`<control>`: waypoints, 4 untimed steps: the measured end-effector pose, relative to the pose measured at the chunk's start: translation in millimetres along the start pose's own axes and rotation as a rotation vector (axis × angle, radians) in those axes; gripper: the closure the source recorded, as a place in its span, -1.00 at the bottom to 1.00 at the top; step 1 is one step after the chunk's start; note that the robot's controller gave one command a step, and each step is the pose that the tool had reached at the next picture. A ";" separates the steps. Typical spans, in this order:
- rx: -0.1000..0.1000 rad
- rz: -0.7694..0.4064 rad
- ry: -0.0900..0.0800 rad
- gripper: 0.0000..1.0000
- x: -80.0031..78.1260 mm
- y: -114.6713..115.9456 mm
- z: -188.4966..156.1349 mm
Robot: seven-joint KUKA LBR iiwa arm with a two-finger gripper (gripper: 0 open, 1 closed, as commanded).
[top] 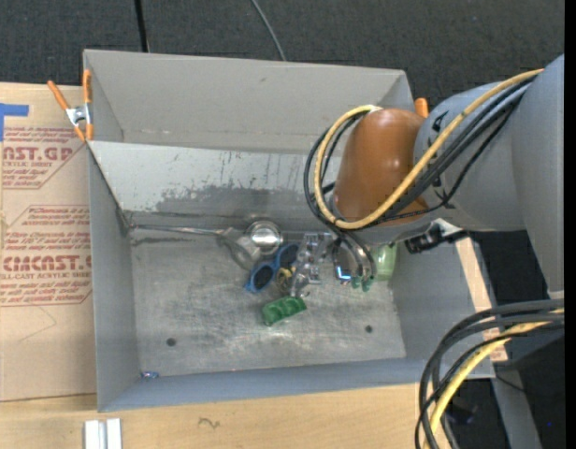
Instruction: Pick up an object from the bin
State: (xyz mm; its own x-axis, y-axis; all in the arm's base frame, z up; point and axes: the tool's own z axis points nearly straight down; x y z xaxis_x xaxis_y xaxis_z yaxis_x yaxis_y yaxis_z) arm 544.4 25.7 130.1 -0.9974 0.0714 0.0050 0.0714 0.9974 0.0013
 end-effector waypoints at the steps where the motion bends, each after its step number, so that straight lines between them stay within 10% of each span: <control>1: 0.001 0.001 -0.006 -1.00 -1.4 -1.1 -4.1; 2: 0.000 0.152 -0.011 -1.00 -2.2 9.2 49.1; 3: 0.000 0.152 -0.010 1.00 -2.4 9.1 48.2; 4: 0.002 -0.240 -0.014 1.00 -18.7 -18.1 -110.5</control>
Offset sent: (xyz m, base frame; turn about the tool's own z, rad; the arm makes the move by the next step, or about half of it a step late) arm 0.0000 0.0000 0.0000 0.0000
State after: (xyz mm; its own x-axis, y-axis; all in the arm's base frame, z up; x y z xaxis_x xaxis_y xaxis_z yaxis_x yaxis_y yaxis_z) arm 562.3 6.2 240.6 -0.9859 -0.1673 -0.0092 -0.1673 0.9859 -0.0017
